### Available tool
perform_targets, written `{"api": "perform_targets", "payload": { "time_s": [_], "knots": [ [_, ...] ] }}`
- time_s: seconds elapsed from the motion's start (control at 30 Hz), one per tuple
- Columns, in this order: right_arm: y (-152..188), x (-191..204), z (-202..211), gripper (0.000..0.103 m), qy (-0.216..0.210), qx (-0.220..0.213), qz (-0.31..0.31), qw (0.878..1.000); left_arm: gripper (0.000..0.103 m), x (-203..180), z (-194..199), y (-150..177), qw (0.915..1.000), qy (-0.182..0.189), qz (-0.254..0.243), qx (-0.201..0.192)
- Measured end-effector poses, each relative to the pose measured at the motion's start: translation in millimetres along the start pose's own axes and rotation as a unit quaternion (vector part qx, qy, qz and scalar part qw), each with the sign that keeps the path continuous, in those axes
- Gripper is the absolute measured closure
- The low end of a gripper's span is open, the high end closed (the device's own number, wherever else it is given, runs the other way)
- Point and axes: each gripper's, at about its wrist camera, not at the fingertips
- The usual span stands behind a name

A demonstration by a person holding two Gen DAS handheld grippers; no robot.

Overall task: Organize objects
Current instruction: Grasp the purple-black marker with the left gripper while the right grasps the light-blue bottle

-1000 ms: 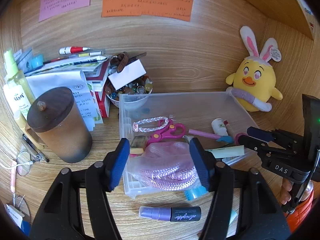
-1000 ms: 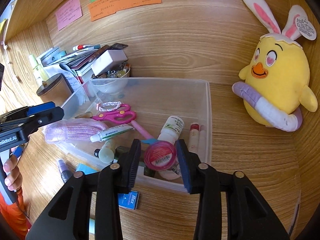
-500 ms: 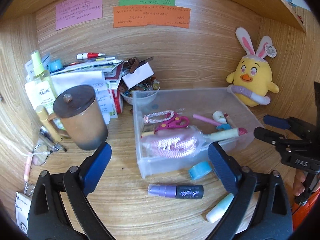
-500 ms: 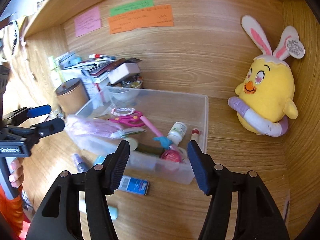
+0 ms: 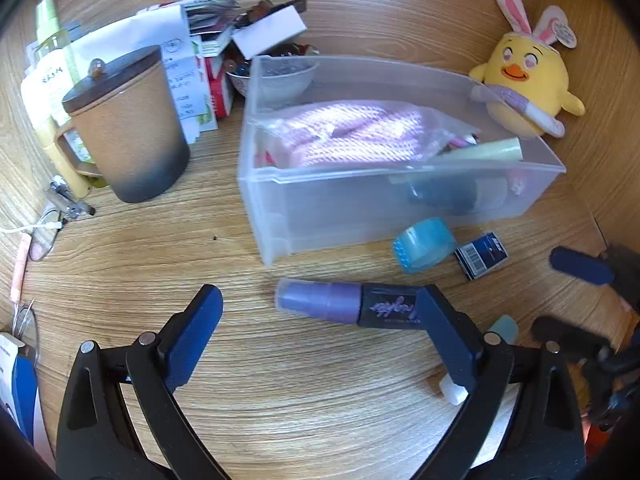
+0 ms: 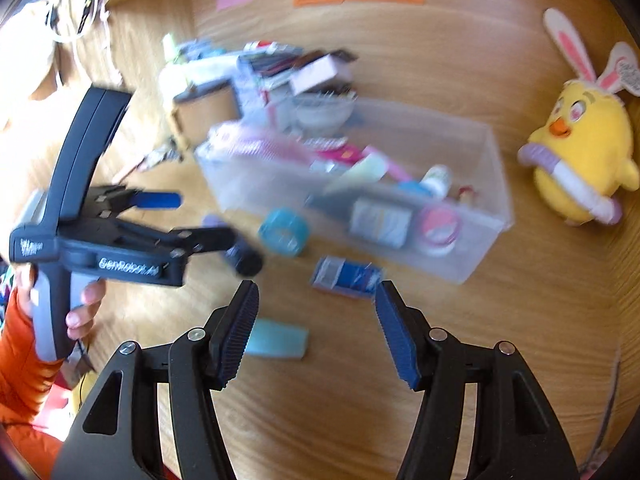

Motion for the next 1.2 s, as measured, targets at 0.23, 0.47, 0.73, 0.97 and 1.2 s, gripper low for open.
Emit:
{"api": "perform_targets", "payload": {
  "time_s": [0.23, 0.47, 0.73, 0.97, 1.2],
  "knots": [
    [10, 28, -13, 0.046, -0.020, 0.021, 0.052, 0.998, 0.003, -8, -10, -6, 0.9999, 0.004, -0.012, 0.004],
    [18, 45, -17, 0.029, -0.019, 0.025, 0.079, 0.996, 0.002, 0, -17, -9, 0.9986, 0.050, 0.004, 0.016],
    [19, 43, -21, 0.036, -0.012, 0.036, 0.078, 0.996, 0.002, -2, -14, -5, 0.9977, 0.063, -0.007, 0.024],
    [27, 40, -14, 0.079, -0.001, 0.039, 0.094, 0.995, 0.002, -8, -16, -6, 0.9973, 0.063, -0.018, 0.033],
    [39, 22, -3, 0.081, 0.031, 0.040, 0.077, 0.996, 0.002, -9, -26, -1, 0.9983, 0.033, -0.023, 0.041]
  ]
}}
Point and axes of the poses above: each gripper's, at about its wrist camera, not at the fingertips, and z roughly against the way its jaws point, x to its left, y to its underside, and after that the axes turned 13 degrees about y, right-handed
